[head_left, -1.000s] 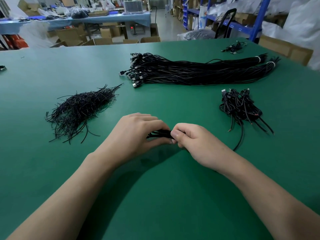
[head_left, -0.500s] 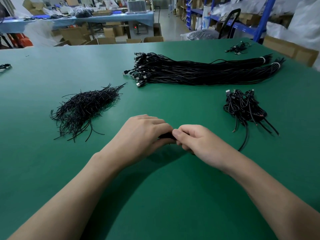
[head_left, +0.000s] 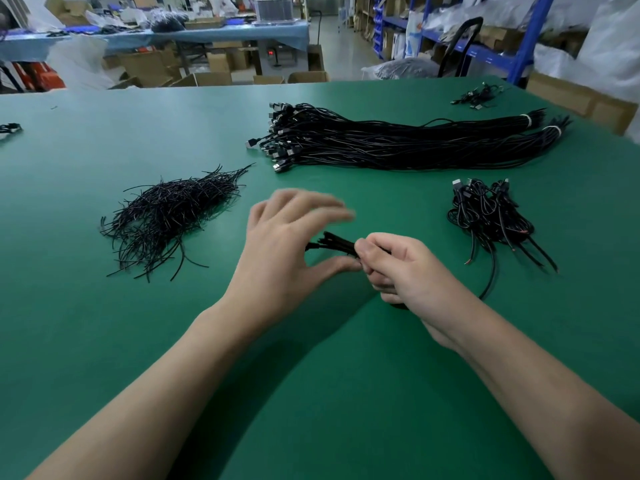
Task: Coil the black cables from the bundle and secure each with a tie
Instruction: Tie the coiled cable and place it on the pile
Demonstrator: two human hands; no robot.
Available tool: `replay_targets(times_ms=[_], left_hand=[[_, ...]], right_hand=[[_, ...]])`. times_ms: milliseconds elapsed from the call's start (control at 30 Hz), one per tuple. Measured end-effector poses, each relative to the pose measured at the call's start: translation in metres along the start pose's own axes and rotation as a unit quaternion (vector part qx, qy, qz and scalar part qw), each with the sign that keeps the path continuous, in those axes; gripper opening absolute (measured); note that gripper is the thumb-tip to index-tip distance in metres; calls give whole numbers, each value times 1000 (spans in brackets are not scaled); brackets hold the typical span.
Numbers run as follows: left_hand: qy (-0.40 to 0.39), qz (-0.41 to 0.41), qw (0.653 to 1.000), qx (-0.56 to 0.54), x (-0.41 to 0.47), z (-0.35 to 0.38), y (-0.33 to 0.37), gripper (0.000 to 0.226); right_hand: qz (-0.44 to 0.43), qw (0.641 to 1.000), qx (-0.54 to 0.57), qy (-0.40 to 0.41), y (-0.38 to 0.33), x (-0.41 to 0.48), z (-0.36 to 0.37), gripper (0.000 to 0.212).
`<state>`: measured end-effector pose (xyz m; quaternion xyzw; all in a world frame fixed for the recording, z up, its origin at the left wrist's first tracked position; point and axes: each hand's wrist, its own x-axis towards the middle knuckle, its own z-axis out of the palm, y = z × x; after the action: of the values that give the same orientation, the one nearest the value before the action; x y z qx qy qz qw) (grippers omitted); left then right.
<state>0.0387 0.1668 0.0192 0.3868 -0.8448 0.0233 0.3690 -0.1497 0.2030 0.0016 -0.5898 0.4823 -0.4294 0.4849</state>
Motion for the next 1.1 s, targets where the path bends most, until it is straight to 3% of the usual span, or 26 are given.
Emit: replay_targets(times_ms=[67,167,233,367,567,700,867,1100], left_hand=[[69,-30,997,-14,1,-2,1,63],[148,-89,979,-111,-1,-3,3,24],[131,-122,973,-143,-3,-1,5,12],[35,-144,968,-201,-5,8,9,14],[31,-74,980,-182,-6,10,15,13],[84,0,995,-61,-5,10,17,15],[135,78,986,64,-4,7,22,16],[89,100,991,18,-6,9,19,12]], right_hand=[[19,998,61,7,-1,0,-3,36],[30,988,152,17,-4,0,-9,35],[31,978,205,16,-6,0,-11,34],[30,962,272,-4,-9,-1,-10,31],[28,974,223,-3,-8,-2,-4,33],[8,985,171,29,-7,-1,2,35],[-39,988,113,96,-3,-1,14,37],[-32,986,119,115,-5,-3,14,37]])
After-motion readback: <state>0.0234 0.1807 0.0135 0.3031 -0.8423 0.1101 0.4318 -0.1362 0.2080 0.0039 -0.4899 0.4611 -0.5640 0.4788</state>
